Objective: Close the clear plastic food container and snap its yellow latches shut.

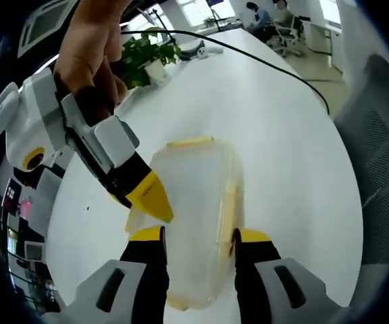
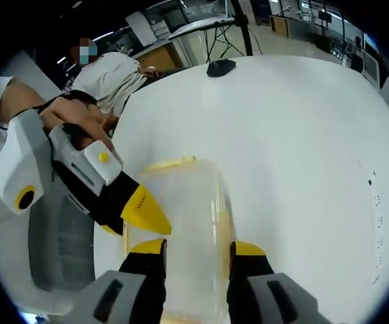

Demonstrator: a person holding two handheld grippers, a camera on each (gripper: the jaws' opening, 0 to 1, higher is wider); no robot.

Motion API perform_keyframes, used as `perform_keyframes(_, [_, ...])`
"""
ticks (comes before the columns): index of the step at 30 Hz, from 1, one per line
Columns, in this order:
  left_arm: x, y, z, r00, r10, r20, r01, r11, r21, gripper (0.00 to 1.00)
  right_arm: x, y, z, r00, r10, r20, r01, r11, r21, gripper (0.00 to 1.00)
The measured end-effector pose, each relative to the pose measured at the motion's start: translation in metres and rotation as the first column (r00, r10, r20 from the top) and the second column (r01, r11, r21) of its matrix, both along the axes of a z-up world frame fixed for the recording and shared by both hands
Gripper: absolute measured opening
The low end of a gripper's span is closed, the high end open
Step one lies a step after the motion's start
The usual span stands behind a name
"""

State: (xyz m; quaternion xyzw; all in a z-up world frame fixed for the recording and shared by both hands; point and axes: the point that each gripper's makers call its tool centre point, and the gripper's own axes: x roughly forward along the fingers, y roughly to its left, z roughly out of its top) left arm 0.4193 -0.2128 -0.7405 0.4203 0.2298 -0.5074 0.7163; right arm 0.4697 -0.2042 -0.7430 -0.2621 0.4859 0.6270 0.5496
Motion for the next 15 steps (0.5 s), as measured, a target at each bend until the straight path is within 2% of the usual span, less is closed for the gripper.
perform_keyframes(6, [-0.0013,-0.0001,0.0007,1.0,0.0,-0.005,0.0,1.0,-0.004,0.36,-0.0001,0.0016,0.0031,0.999,0.013,0.032,-0.015,0.999,0.042,0.34])
perform_keyframes(10, [-0.0022,-0.0007,0.0012,1.0,-0.006,0.005,0.006,1.0,0.012,0.38,0.0001,0.0043,0.0062,0.994,0.061,0.093,-0.066,0.997,0.048,0.36])
perform_keyframes(15, [-0.0009,-0.0032,0.0066,0.998,0.034,-0.054,-0.035,0.999,-0.02,0.39,0.0023,0.0025,0.0071,0.991,0.063,0.116,-0.067,0.997,0.029,0.39])
